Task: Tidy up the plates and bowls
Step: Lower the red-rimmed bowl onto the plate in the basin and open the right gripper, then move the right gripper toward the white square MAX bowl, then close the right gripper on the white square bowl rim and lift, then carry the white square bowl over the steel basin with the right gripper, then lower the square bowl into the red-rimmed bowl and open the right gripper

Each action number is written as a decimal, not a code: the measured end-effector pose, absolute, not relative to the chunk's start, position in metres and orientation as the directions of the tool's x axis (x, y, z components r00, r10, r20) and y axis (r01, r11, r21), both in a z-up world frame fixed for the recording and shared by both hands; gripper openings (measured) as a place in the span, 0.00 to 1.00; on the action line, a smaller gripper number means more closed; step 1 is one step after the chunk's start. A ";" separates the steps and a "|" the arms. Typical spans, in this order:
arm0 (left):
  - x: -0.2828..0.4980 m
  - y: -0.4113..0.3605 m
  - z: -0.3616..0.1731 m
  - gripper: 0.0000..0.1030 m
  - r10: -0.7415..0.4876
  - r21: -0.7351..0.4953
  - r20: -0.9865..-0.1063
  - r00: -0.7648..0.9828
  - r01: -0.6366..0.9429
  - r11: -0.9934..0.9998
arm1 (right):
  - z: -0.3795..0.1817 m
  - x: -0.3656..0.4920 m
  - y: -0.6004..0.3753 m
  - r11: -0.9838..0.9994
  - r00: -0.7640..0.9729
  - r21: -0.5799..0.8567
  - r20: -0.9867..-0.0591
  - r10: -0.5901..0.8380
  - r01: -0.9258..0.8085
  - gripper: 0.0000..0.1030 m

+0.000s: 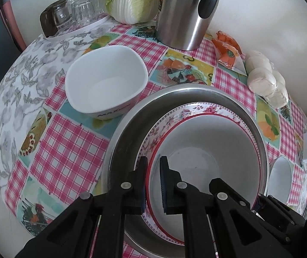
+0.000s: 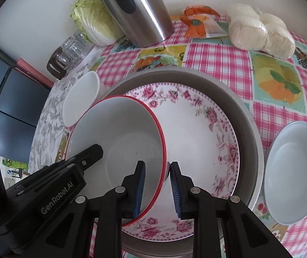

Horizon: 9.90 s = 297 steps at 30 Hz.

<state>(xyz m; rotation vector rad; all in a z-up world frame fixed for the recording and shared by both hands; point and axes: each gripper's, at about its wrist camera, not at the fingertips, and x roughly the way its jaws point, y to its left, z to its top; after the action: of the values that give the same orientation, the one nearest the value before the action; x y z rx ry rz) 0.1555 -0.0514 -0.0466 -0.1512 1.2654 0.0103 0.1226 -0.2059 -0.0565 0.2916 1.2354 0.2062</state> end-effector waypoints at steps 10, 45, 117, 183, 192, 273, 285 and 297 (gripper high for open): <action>0.157 -0.055 -0.048 0.12 -0.055 -0.090 -0.950 0.309 -0.099 0.991 | -0.056 0.121 -0.210 0.941 0.319 0.340 -0.891 0.324 -0.007 0.25; 0.153 -0.056 -0.026 0.15 -0.036 -0.080 -0.930 0.366 -0.105 0.991 | -0.027 0.118 -0.230 0.954 0.398 0.298 -0.875 0.277 -0.009 0.28; 0.221 0.102 -0.013 0.99 -0.133 -0.276 -0.843 0.521 -0.206 0.939 | 0.038 0.165 -0.138 0.985 0.612 0.097 -0.791 -0.010 0.140 1.00; 0.239 0.112 -0.078 0.18 -0.342 -0.466 -0.841 0.419 -0.240 0.852 | -0.046 0.232 -0.047 0.999 0.348 0.005 -0.937 0.022 -0.049 0.12; 0.210 0.101 -0.010 0.18 -0.362 -0.503 -0.772 0.523 -0.154 0.851 | 0.022 0.197 -0.057 0.999 0.479 0.035 -0.877 0.040 -0.021 0.12; 0.142 -0.054 -0.002 0.18 -0.269 -0.232 -0.864 0.426 0.137 0.963 | -0.006 0.074 -0.218 0.897 0.493 0.368 -0.844 0.213 0.243 0.16; 0.141 -0.047 0.012 0.18 -0.278 -0.242 -0.849 0.450 0.136 0.961 | -0.005 0.073 -0.219 0.898 0.505 0.364 -0.839 0.202 0.246 0.15; 0.142 -0.038 0.009 0.19 -0.243 -0.231 -0.868 0.434 0.082 0.970 | 0.010 0.070 -0.217 0.906 0.526 0.364 -0.825 0.206 0.215 0.16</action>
<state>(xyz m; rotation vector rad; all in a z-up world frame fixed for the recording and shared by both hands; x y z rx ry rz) 0.1419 -0.0381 0.0089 -0.1622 1.1049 -0.2037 0.0699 -0.2172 0.0103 0.4565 1.0268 -0.0058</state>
